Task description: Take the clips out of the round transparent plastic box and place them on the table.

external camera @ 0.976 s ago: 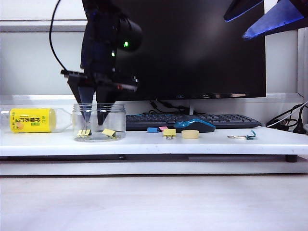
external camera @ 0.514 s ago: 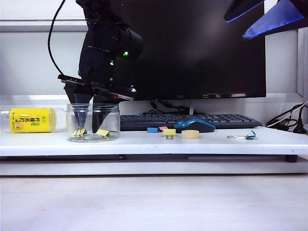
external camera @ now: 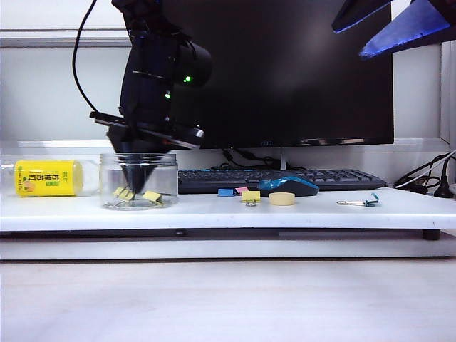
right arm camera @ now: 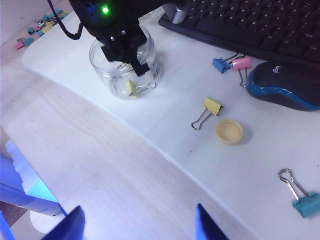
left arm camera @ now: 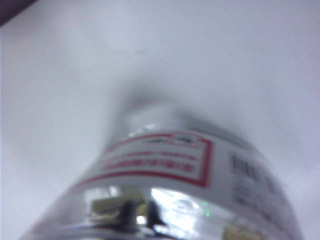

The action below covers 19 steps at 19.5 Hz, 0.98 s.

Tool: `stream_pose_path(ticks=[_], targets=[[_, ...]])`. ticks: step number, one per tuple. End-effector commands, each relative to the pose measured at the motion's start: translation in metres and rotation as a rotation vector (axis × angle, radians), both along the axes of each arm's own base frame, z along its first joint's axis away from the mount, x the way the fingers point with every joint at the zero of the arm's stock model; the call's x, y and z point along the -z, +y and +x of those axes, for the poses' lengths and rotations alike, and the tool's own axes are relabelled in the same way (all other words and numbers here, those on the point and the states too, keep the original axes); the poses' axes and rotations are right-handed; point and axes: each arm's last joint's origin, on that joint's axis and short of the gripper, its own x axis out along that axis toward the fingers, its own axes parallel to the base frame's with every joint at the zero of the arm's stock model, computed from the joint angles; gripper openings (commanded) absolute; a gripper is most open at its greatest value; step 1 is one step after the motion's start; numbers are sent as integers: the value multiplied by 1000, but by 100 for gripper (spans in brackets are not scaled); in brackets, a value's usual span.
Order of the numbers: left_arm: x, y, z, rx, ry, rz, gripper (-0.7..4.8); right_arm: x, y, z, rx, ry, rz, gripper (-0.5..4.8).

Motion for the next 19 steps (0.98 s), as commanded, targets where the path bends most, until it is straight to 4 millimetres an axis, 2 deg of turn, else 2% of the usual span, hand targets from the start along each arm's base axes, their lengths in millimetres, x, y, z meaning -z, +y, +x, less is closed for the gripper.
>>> stream_pose_path(ticks=[1,5,8,10,11,17,19], targets=[[-1,-3,1,22,-2,-54,21,-3,1,1,-6,-22,5,284],[-1,-10,-3,62,1,-64,21,-2,1,1,-6,-20,4,284],[-3,-16,-8,104,-10,6,22,-2,1,1,-6,-20,4,284],[-5,-17,-12,149,-12,74,32,-2,1,1,-6,-19,4,284],[-7,-16,-14,151,-10,121,68,-2,1,1,-7,-20,5,284],[-18,-14,-15,78,-36,138,71,-2,1,1,-7,-19,5,284],[-17,-14,-15,58,-41,134,94,-2,1,1,-7,-19,5,284]])
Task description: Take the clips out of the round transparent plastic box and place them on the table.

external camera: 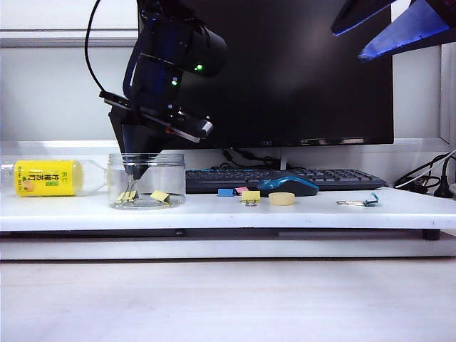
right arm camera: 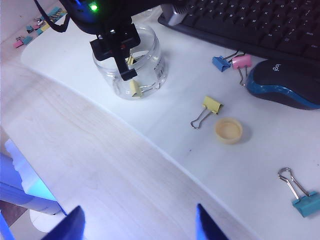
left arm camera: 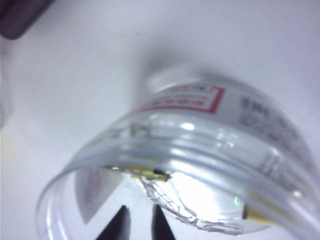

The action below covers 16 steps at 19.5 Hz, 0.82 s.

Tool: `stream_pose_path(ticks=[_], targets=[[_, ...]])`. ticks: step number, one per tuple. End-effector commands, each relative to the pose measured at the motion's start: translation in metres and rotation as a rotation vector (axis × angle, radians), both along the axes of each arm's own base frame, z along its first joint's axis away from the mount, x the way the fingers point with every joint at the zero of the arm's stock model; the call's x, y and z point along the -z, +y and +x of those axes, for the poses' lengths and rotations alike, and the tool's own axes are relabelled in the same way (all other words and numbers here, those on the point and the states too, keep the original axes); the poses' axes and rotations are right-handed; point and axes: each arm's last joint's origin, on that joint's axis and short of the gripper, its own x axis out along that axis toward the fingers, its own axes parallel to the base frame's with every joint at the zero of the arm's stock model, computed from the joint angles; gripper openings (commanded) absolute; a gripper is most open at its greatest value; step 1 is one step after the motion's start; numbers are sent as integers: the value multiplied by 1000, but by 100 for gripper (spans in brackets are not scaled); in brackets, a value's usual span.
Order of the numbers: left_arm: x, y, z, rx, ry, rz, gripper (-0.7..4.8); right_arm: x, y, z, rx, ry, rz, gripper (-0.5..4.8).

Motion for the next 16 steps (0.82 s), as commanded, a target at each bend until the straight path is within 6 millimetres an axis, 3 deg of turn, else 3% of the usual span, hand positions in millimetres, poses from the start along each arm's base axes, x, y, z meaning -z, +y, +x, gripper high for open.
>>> stream_pose_path(ticks=[1,8,16], targets=[[-2,0,0,-35,-23,-7,94,-3,0,0,-7,-24,8,284],[0,-1,1,-134,-57,-53,98,-3,0,0,-7,-25,8,284],[15,-2,6,-239,-56,-57,99,-3,0,0,-7,-24,8,284]])
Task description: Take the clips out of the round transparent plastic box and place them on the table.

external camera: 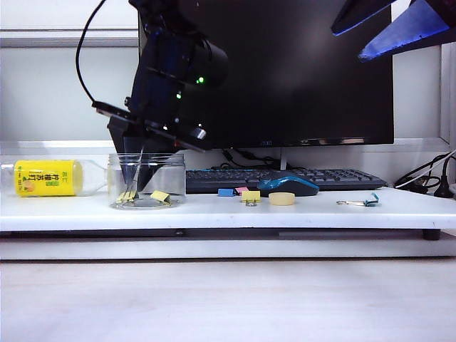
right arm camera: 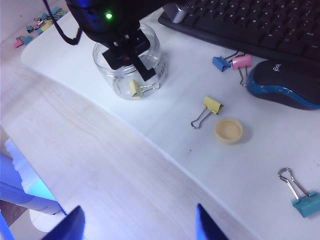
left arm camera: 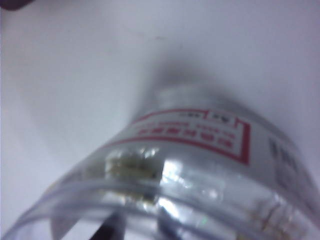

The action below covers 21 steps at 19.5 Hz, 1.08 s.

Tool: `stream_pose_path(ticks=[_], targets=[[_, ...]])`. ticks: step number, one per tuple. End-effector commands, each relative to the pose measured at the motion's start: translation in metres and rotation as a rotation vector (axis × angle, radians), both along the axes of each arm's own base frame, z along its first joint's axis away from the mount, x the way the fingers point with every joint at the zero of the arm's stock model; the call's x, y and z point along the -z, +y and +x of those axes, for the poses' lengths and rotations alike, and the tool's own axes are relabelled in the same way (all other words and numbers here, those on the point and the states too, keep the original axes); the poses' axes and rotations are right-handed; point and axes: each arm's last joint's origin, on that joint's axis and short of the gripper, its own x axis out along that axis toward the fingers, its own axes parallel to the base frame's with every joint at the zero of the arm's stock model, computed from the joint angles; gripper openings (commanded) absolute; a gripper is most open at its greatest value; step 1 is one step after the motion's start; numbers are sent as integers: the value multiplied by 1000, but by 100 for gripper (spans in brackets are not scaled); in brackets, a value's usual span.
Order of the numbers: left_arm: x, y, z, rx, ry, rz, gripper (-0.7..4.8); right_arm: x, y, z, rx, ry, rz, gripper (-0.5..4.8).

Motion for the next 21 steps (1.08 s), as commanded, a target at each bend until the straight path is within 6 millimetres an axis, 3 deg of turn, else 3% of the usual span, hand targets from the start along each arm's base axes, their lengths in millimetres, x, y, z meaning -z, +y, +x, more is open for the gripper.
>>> stream_pose_path(ticks=[1,13,21], targets=[[0,1,1,-48,-23,-8,99,-3,0,0,-6,-23,8,284],[20,-6,12,-80,-64,-5,97,-3,0,0,-7,-24,6,284],[23,-12,13,-21,-65,-12,51,-3,0,1,-7,-27,1,284]])
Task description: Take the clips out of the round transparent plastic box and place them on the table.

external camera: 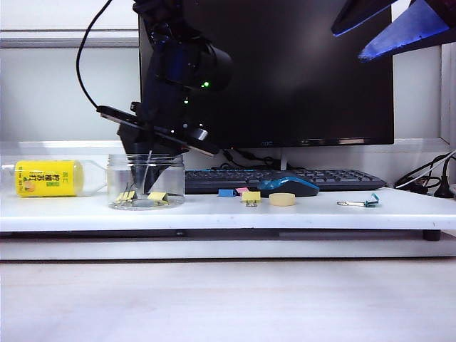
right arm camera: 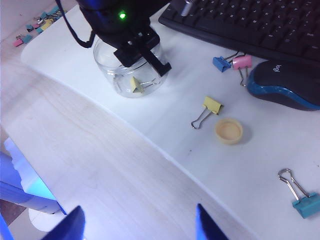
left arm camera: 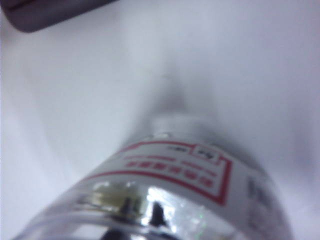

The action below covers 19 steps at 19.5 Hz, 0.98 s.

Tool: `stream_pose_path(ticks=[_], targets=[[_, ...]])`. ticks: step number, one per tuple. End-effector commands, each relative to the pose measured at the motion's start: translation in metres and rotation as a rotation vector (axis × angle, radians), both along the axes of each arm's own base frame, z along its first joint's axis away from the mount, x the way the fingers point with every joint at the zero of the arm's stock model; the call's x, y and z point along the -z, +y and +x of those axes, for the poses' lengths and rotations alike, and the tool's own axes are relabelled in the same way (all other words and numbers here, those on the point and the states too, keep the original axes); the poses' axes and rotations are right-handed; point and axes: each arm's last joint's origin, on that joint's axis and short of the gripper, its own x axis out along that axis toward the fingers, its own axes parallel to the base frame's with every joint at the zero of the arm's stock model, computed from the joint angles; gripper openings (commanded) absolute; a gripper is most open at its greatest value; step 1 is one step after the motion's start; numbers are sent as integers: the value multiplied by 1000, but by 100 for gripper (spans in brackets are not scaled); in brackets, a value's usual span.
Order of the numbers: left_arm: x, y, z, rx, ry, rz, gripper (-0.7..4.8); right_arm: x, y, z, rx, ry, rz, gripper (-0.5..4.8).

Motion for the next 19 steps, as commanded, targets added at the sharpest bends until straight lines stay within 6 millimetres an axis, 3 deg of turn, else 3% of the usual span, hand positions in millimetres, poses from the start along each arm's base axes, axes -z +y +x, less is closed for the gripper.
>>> stream_pose_path(ticks=[1,6,19], targets=[[14,-6,2,91,25,38,52,-3,0,1,-4,-25,5,284],[14,-5,-7,259,135,167,59,-3,0,1,-4,-26,5,284],[13,-4,-9,217,98,237,63,-3,1,1,-4,-27,6,284]])
